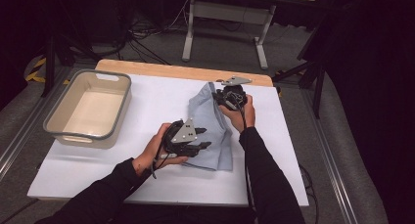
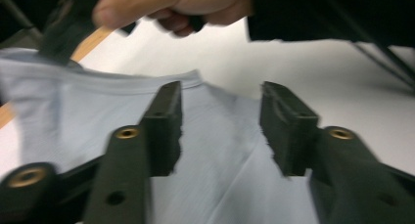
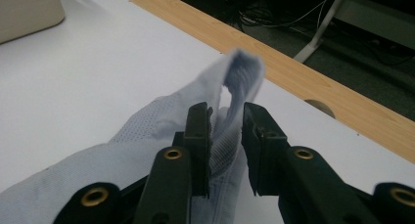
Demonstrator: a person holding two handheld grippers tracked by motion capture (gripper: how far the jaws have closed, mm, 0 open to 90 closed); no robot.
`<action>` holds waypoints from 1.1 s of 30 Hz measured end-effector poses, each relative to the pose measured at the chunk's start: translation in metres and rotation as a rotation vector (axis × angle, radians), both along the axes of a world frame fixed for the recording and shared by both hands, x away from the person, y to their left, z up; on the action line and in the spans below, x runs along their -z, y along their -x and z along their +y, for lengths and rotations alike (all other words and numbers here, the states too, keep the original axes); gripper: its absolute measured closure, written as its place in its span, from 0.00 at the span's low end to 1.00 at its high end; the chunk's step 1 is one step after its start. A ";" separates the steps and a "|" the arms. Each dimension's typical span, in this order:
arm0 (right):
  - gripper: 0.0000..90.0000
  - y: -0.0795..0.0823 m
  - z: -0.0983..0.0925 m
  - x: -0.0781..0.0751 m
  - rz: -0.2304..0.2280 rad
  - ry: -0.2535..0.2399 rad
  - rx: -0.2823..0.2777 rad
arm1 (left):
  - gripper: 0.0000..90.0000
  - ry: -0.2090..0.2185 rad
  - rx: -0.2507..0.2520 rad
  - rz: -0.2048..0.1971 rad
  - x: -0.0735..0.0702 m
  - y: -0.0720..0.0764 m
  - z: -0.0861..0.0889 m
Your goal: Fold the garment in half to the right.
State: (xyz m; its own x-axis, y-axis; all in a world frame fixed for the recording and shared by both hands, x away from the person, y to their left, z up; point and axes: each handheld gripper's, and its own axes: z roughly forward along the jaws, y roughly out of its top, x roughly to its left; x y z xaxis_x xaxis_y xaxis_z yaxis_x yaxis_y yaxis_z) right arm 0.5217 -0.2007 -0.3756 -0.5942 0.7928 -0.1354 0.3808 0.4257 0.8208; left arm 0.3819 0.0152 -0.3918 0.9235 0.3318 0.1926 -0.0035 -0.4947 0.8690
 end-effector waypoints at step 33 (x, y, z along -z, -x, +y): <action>0.56 0.114 -0.038 0.046 -0.050 -0.015 -0.083 | 0.29 -0.160 -0.092 0.101 0.061 0.015 0.036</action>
State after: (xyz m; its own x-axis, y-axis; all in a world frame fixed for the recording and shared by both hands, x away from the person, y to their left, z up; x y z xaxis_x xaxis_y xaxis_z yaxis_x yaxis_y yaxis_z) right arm 0.4078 -0.2388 -0.4216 -0.6508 0.7433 -0.1550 0.3033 0.4416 0.8444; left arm 0.3668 0.0517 -0.4528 0.9079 0.3884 0.1575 0.1315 -0.6208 0.7729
